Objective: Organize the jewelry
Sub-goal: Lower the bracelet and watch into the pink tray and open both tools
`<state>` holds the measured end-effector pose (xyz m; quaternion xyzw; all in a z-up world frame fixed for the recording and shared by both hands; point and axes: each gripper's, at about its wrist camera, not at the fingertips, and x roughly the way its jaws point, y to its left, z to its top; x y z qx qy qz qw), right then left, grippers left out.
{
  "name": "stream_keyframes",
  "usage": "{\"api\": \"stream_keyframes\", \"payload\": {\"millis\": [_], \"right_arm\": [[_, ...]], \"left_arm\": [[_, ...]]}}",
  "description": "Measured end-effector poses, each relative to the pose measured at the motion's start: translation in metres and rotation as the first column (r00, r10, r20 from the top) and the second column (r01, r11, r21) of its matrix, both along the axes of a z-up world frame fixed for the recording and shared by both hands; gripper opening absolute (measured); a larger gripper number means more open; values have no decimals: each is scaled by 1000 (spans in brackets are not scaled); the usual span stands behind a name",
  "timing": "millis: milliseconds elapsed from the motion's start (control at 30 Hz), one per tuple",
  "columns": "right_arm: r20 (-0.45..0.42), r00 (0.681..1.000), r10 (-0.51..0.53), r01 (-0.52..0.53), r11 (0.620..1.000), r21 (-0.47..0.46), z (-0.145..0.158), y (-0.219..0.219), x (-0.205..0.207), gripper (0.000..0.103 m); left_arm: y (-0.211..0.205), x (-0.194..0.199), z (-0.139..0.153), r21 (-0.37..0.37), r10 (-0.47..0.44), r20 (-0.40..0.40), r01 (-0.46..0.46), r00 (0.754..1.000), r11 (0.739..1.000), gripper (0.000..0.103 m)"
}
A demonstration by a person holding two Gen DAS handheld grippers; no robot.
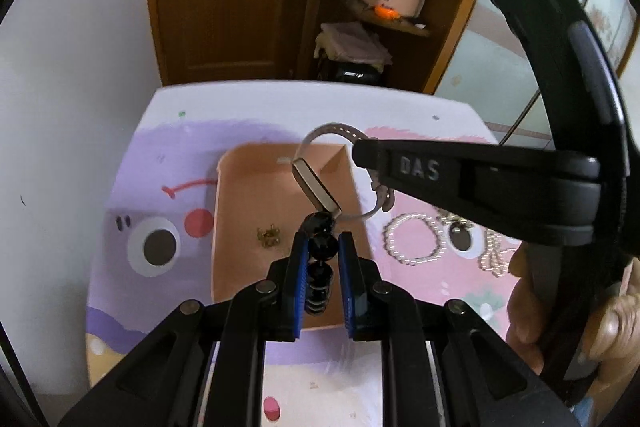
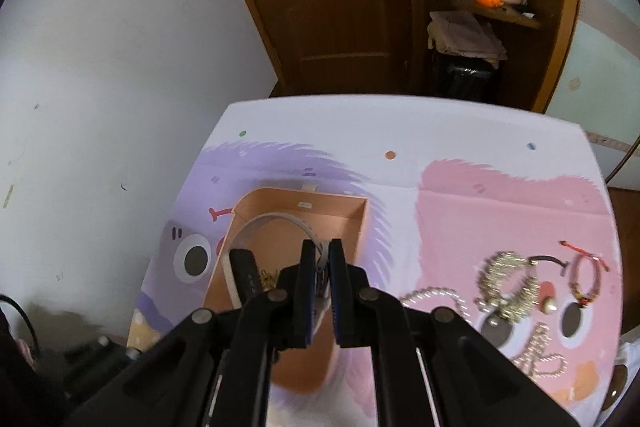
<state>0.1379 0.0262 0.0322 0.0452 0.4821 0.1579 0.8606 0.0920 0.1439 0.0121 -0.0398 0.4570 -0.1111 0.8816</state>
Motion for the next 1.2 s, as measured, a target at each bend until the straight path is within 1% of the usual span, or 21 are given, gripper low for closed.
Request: {"api": "stream_keyframes", "payload": {"millis": [67,167,267,333,367,433,467,500,533,567,633,667,700,767,867,900,933,1033,1200], "right_arm": [[-17,1000,0,0,1000,-2,-14,7,9,6],[-39,999,3,-2,1000,9,-28,11,17,7],[-49,999,21,-21,1000,-11,-40,18,22,7],[-56,998,34,-35,999,-17,-46,21,24,7],[-60,997,39,-40,999,-18,-48,22,24,7],[-68,996,60,-61,998,-13,-53,26,24,11],[-71,995,65,-66,998,-15,-54,28,23,11],[-72,995,71,-73,997,-19,-55,30,22,13],[-73,994,80,-82,996,-26,-56,32,21,13],[-75,993,90,-91,996,-17,-56,33,20,15],[-75,993,96,-95,995,17,-53,31,18,16],[-78,993,92,-91,996,23,-52,31,18,17],[-87,992,91,-88,995,46,-50,29,17,19],[-83,992,96,-88,992,91,-45,25,14,19],[-61,993,104,-97,989,108,-36,23,7,20],[-54,993,107,-101,989,112,-33,21,4,21],[-46,993,110,-104,988,117,-29,19,0,23],[-21,993,113,-109,984,140,-18,10,-12,32],[17,994,110,-111,980,164,1,-14,-37,34]], "left_arm": [[2,6,-13,3,12,-8,-12,1000,1000,13],[7,10,-25,7,31,-14,-31,999,1000,13],[10,13,-32,11,53,-16,-53,998,999,13],[12,13,-33,8,62,-13,-62,998,998,15],[12,14,-33,5,64,-8,-63,998,998,17],[11,12,-31,0,62,1,-62,998,998,32],[10,12,-30,2,62,7,-62,998,998,36],[9,11,-28,11,64,17,-65,998,998,43],[9,10,-27,24,71,24,-71,997,997,45],[9,9,-26,25,71,28,-71,997,997,49],[12,10,-24,16,81,28,-81,996,997,60],[13,9,-22,13,87,30,-88,996,996,62],[14,7,-20,11,95,34,-95,995,995,63],[14,5,-16,14,97,42,-97,994,995,64],[11,1,-9,39,94,57,-96,994,995,66],[10,-1,-7,47,92,63,-95,994,994,70],[9,-3,-4,58,90,72,-94,993,994,73],[3,-13,5,88,86,97,-95,992,992,76],[-9,-31,18,118,75,114,-89,991,989,78]]}}
